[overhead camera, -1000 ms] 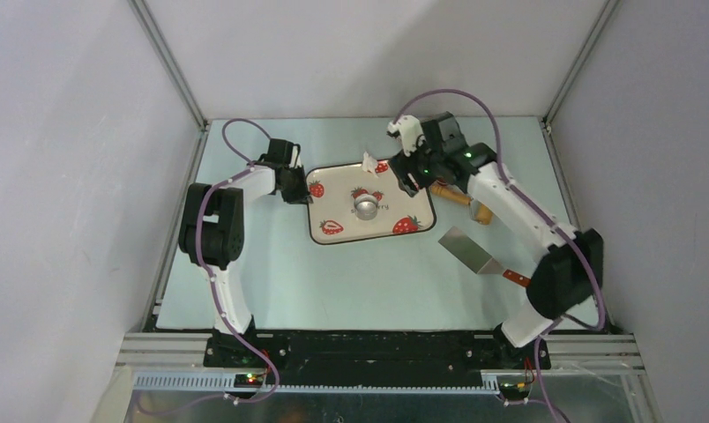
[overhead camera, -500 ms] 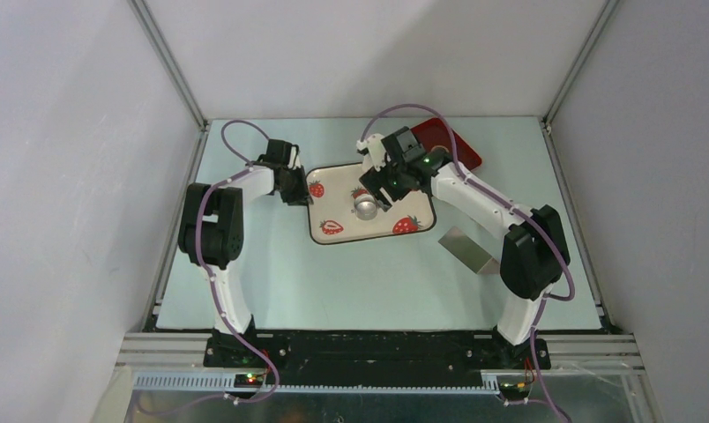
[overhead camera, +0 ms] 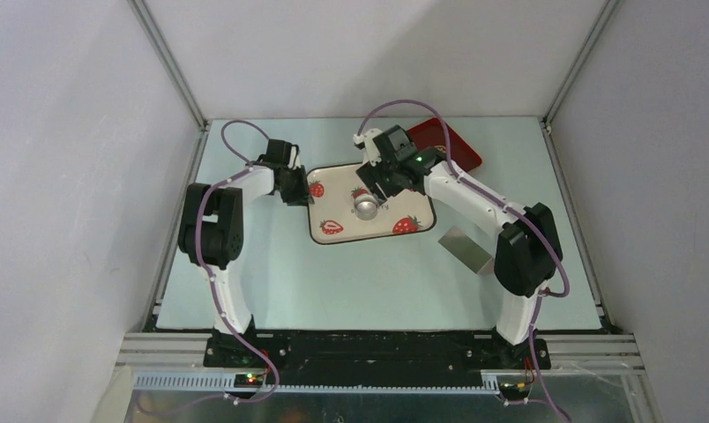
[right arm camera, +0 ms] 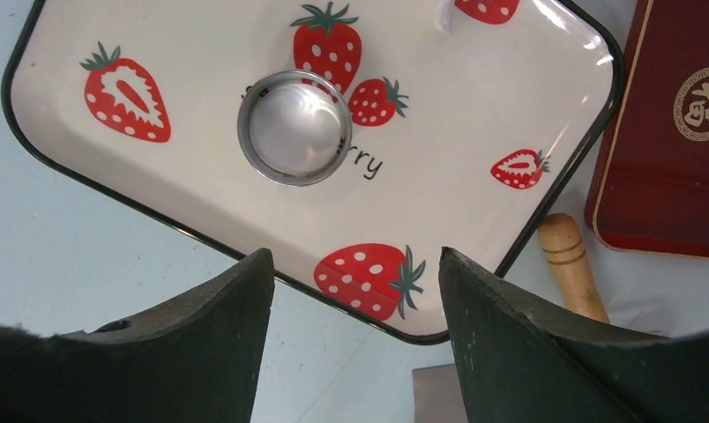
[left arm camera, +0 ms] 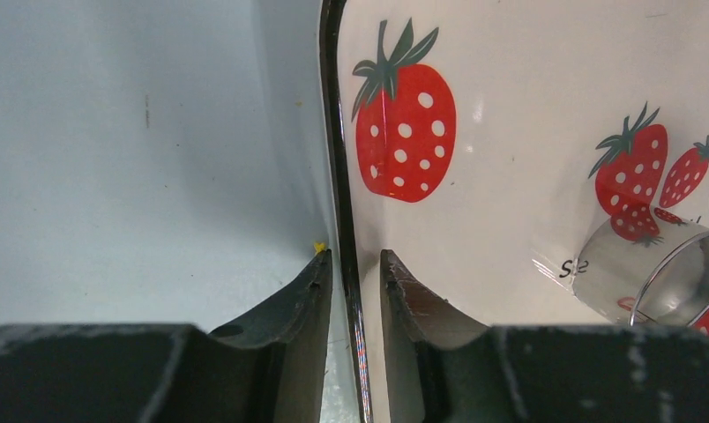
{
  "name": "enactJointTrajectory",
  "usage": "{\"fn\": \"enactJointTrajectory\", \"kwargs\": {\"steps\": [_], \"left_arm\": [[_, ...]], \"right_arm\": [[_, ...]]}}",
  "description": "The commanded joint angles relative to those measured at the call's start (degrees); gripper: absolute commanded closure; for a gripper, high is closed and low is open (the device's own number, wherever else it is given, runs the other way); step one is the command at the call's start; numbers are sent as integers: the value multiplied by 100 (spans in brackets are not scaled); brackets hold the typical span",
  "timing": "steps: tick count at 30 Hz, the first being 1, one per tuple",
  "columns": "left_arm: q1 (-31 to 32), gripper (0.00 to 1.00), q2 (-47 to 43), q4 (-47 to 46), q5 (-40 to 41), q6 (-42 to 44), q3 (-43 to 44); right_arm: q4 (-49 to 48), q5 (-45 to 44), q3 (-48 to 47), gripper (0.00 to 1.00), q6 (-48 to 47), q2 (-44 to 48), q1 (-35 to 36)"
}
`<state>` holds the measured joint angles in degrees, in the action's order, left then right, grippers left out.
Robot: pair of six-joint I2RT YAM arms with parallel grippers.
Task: Roll out the dumpling wrappers from the dough
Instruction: Pick up the dumpling mold from the work surface.
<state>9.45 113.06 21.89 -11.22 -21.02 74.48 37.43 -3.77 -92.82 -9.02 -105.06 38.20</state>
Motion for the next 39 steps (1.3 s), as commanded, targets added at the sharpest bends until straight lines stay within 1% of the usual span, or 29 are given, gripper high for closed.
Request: {"fn": "enactJointTrajectory", "kwargs": {"steps": [1,4,6,9,11,17,22,23,26,33,39], "left_arm": [[-29,67,65,219,158,36,-44],[-27,67,77,219,148,38,-39],[-30,67,76,219,144,37,-33],[-31,67,76,219,143,36,-30],[-31,67,76,213,143,37,-31],[-31,67,76,219,139,36,-32],[-30,67,84,214,138,41,-32],[-27,67,85,213,134,37,-35],[-31,67,86,219,124,36,-22],[-25,67,85,216,112,46,-22],[-26,67,85,219,117,45,-24]], "right_arm": [[-52,-191,-300,29,215,-171,188],[-166,-176,-290,30,302,-337,250],[-141,-108,-486,34,383,-543,196],[229,67,-1124,39,455,-942,87],[376,224,-1351,42,483,-1210,6],[395,175,-1531,43,477,-1721,-43],[520,132,-1787,50,478,-2043,-44],[542,133,-1812,50,468,-2079,-37],[603,98,-1895,56,452,-2250,18],[641,-84,-1975,61,432,-2424,39],[664,-7,-1990,65,436,-2440,-4]]}}
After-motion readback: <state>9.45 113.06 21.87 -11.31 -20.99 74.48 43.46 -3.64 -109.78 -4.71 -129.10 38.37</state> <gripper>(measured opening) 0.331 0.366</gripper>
